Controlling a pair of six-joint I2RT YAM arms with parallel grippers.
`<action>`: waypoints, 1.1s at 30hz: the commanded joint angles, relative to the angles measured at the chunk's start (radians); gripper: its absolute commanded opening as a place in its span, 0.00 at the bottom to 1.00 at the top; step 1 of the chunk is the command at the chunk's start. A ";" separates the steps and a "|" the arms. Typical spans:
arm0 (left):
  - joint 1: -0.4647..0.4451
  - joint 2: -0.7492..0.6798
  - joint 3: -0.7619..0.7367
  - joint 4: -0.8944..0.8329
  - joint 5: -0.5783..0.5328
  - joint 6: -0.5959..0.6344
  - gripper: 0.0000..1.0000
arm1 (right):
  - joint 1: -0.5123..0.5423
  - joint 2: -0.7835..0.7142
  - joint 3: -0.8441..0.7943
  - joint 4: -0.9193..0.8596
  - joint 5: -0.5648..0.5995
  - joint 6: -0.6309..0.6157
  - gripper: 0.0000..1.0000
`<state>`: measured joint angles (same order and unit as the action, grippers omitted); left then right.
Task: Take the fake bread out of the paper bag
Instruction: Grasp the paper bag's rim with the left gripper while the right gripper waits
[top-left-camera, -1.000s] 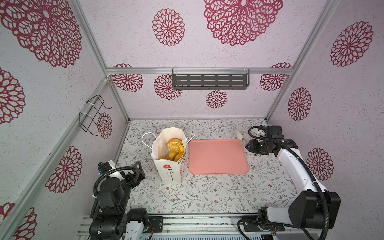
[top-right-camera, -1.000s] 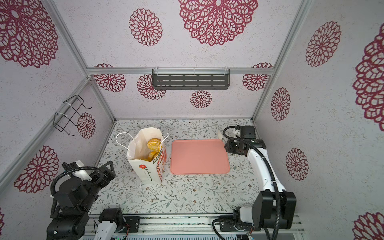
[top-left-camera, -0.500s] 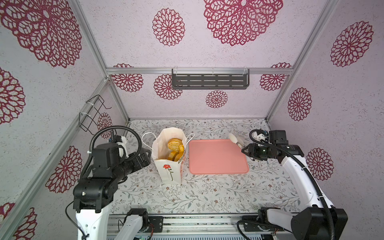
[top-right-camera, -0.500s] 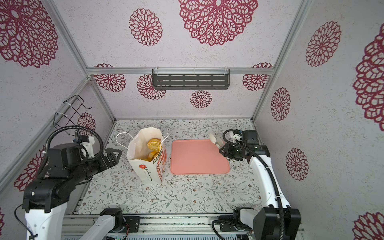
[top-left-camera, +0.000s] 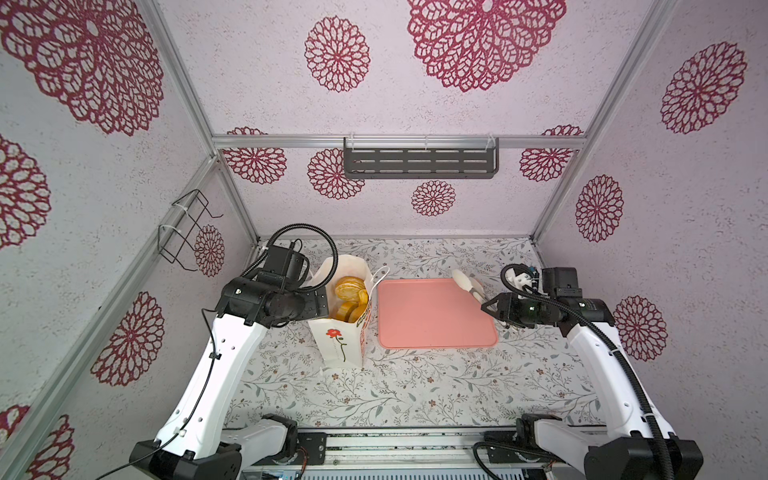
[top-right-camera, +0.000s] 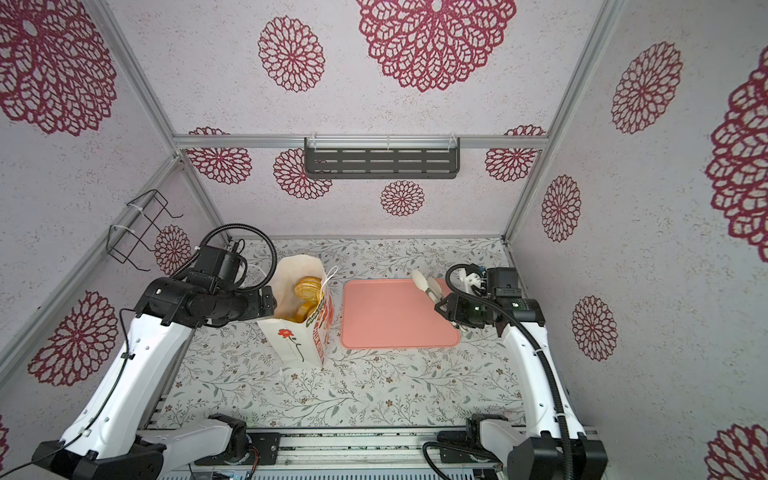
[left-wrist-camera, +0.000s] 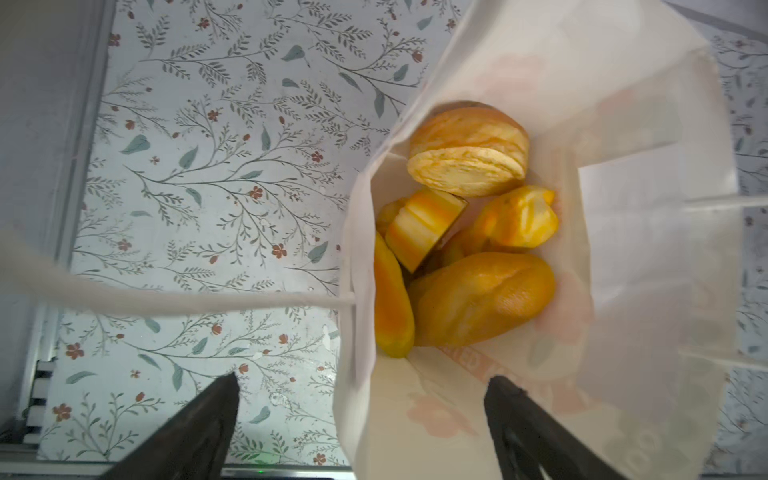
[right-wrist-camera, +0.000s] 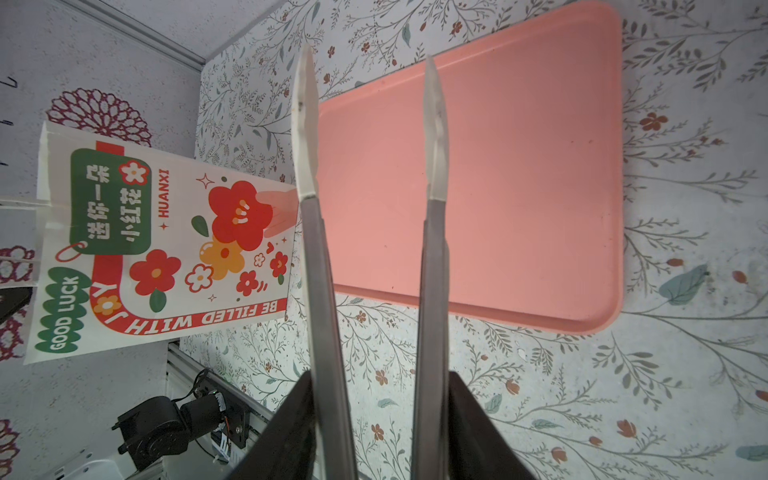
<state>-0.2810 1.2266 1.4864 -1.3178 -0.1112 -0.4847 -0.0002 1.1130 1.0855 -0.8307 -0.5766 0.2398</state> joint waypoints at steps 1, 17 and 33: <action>-0.003 0.026 0.011 0.045 -0.094 0.038 0.91 | -0.003 -0.030 0.008 -0.011 -0.029 -0.009 0.47; 0.055 0.059 -0.141 0.342 0.064 0.051 0.54 | -0.004 -0.076 -0.039 0.041 -0.009 0.022 0.46; 0.117 0.088 -0.106 0.410 -0.025 0.057 0.00 | 0.000 -0.106 -0.040 0.087 -0.040 0.089 0.44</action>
<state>-0.1822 1.3117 1.3464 -0.9604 -0.0803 -0.4389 -0.0002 1.0389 1.0370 -0.7929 -0.5816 0.2932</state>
